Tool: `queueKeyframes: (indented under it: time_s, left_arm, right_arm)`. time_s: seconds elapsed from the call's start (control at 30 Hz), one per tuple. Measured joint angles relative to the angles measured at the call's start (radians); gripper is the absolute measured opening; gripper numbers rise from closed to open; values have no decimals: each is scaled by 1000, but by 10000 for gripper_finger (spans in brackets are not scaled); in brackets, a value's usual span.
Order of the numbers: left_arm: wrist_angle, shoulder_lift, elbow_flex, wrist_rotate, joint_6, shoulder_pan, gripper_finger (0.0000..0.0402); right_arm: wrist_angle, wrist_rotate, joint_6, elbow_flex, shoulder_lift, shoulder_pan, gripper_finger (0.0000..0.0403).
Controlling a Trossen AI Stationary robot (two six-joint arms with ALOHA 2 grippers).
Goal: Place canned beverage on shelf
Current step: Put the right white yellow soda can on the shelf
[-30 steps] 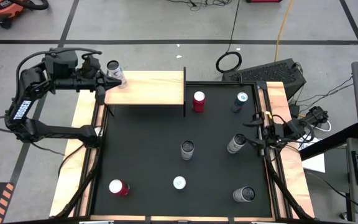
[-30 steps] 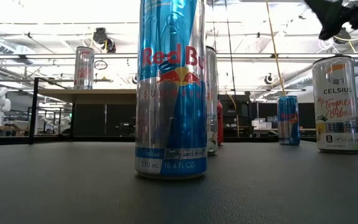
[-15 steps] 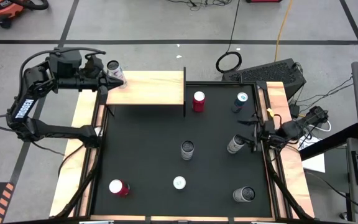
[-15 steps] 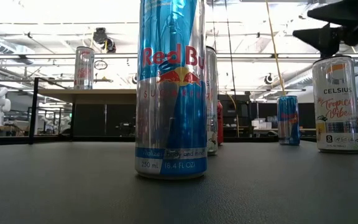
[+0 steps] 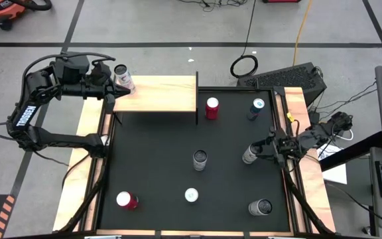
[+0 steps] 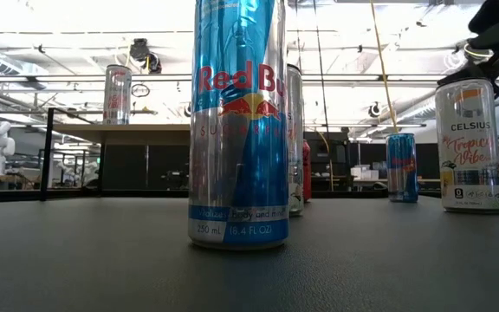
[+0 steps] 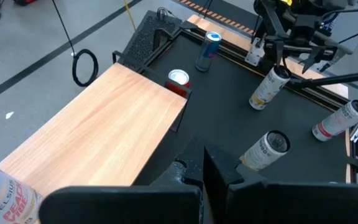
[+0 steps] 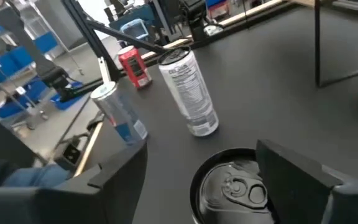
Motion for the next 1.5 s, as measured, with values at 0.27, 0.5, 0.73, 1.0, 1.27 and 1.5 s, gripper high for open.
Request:
queueKeyframes:
  time_s: [0.27,0.5,0.73,1.0,1.27,1.5]
  left_arm:
    - [0,0,0,0,0,0,1]
    - [1,7,0,0,1,0,1]
    - [1,22,0,0,4,0,1]
    - [1,40,0,0,10,0,1]
    - [0,48,0,0,19,0,1]
    - [1,48,0,0,30,0,1]
  right_arm:
    - [2,2,-26,2,26,0,282]
    - [94,15,-138,-2,29,0,282]
    - [39,26,-129,-2,39,0,282]
    - [40,57,-121,1,108,0,282]
    - [27,70,-109,7,151,-1,282]
    - [34,70,-170,106,159,0,282]
